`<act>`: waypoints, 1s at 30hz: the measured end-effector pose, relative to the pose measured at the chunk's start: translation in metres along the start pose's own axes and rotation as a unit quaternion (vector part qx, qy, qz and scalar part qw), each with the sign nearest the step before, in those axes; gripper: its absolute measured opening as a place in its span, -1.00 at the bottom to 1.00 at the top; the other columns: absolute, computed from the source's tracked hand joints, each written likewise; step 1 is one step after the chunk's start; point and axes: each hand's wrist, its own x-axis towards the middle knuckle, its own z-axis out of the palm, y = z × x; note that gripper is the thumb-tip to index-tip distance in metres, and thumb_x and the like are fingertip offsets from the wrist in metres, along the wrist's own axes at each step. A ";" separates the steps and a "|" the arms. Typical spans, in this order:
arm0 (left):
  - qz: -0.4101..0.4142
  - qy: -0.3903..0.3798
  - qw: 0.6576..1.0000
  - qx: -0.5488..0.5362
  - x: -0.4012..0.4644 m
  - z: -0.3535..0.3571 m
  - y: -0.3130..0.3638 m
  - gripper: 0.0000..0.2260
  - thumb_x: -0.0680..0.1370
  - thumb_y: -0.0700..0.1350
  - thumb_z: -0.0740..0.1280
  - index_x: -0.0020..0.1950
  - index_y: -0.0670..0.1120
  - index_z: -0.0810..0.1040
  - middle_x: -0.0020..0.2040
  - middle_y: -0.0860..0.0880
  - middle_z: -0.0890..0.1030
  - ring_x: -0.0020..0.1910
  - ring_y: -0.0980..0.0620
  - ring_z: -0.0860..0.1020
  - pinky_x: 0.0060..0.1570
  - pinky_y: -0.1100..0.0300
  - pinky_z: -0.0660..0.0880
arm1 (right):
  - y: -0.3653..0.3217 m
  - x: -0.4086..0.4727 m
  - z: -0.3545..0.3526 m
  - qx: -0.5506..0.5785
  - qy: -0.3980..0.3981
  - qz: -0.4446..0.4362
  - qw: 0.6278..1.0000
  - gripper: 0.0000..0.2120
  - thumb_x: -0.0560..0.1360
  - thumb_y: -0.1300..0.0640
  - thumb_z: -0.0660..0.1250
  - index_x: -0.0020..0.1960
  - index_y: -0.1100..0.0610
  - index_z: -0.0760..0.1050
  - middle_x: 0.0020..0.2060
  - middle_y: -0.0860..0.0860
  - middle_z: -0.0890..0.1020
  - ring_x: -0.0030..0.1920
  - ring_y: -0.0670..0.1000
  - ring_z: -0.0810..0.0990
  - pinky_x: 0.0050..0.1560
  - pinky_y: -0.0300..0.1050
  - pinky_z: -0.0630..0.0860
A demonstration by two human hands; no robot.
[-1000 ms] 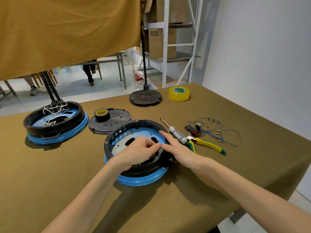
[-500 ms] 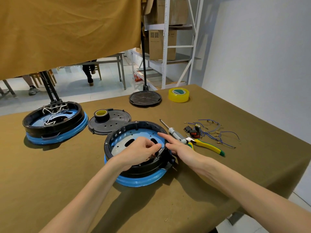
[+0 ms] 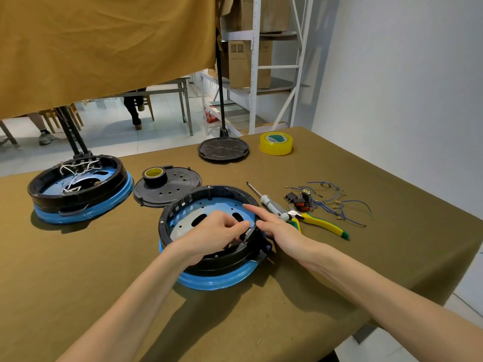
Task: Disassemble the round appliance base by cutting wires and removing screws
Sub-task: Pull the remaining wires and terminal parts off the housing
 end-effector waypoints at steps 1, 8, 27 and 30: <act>0.002 0.002 1.000 0.004 0.000 0.000 0.000 -0.66 0.65 0.19 0.28 -0.22 0.13 0.72 -0.44 0.08 0.47 -0.46 0.20 0.40 -0.38 0.27 0.35 | 0.000 0.000 0.000 0.002 0.000 -0.001 1.000 -0.52 0.73 0.14 0.02 0.55 -0.29 0.24 0.62 -0.07 0.17 0.60 0.03 0.13 0.49 -0.05 0.12; 0.007 0.012 1.000 0.012 -0.002 0.001 -0.002 -0.62 0.65 0.17 0.29 -0.19 -0.02 0.71 -0.40 -0.02 0.42 -0.43 0.09 0.35 -0.44 0.26 0.29 | 0.001 0.002 0.001 0.004 -0.006 -0.006 1.000 -0.51 0.73 0.15 0.01 0.55 -0.29 0.23 0.61 -0.08 0.18 0.58 0.01 0.15 0.40 -0.14 0.14; 0.020 0.045 0.998 0.041 -0.007 0.006 -0.003 -0.59 0.66 0.16 0.28 -0.18 -0.10 0.68 -0.52 0.06 0.33 -0.54 0.09 0.25 -0.54 0.33 0.19 | 0.006 0.004 0.004 0.030 0.007 -0.032 0.999 -0.43 0.68 0.15 0.05 0.57 -0.35 0.15 0.55 -0.10 0.24 0.41 -0.13 0.27 0.49 -0.06 0.23; 0.020 0.030 0.999 0.027 -0.007 0.005 -0.001 -0.62 0.66 0.15 0.28 -0.18 -0.06 0.69 -0.47 0.00 0.32 -0.50 0.04 0.24 -0.52 0.29 0.18 | 0.007 0.007 0.004 0.028 0.014 -0.031 0.999 -0.42 0.64 0.12 0.05 0.57 -0.35 0.14 0.55 -0.09 0.24 0.41 -0.14 0.26 0.51 -0.04 0.21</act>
